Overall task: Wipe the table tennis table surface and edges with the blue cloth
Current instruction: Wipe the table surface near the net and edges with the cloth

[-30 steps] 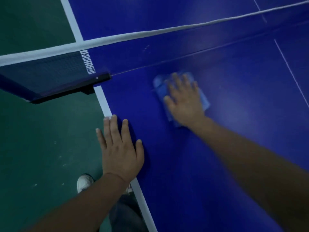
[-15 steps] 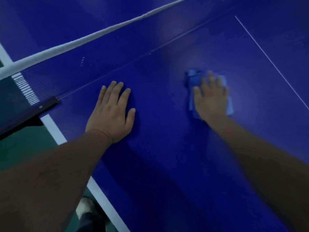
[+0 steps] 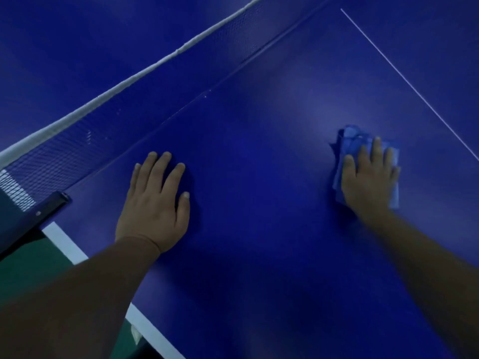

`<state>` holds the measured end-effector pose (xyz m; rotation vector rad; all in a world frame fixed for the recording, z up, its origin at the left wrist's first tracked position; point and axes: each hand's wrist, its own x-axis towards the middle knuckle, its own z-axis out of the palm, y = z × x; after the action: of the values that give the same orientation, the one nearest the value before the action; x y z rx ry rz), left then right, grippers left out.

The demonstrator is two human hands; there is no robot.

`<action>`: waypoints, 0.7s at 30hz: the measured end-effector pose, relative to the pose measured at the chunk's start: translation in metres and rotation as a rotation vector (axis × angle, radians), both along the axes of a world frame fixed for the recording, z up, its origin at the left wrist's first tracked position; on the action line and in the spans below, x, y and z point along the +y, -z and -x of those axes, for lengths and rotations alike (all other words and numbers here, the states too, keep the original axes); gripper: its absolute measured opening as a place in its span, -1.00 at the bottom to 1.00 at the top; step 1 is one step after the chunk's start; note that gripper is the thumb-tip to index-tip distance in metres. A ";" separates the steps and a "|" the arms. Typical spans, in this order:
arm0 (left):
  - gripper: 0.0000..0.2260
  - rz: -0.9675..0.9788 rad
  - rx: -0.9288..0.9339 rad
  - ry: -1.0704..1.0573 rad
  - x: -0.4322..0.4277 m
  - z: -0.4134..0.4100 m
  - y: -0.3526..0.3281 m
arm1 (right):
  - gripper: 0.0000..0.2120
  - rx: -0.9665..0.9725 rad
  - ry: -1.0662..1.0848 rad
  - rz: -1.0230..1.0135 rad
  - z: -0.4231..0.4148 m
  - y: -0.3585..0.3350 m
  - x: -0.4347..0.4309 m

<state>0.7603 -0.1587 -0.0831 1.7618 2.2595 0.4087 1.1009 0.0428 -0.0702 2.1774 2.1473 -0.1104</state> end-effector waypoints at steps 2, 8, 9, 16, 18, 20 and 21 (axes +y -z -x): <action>-0.49 0.004 0.000 -0.002 0.000 -0.002 0.000 | -0.36 0.012 -0.033 -0.034 0.031 0.002 -0.012; -0.49 0.029 0.044 -0.001 0.001 0.000 0.001 | -0.51 0.198 -0.908 -0.068 0.225 0.019 -0.056; -0.50 0.026 0.047 -0.002 0.001 0.000 0.001 | -0.53 0.222 -1.003 -0.038 0.240 0.019 -0.048; -0.49 0.053 0.036 0.014 0.003 0.002 -0.002 | -0.46 0.032 -0.470 -0.091 0.185 0.005 0.131; -0.49 0.059 0.031 0.016 0.003 0.003 -0.003 | -0.44 0.095 -0.225 -0.061 0.183 0.001 0.138; -0.48 0.065 0.038 0.016 0.002 0.003 -0.003 | -0.42 0.076 -0.300 -0.100 0.209 0.004 0.099; -0.48 0.065 0.035 0.015 0.002 0.002 -0.003 | -0.41 0.077 -0.444 -0.098 0.225 0.006 0.070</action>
<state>0.7581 -0.1565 -0.0802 1.7660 2.2552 0.3004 0.8756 0.1133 -0.0762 1.7064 2.6701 -0.0614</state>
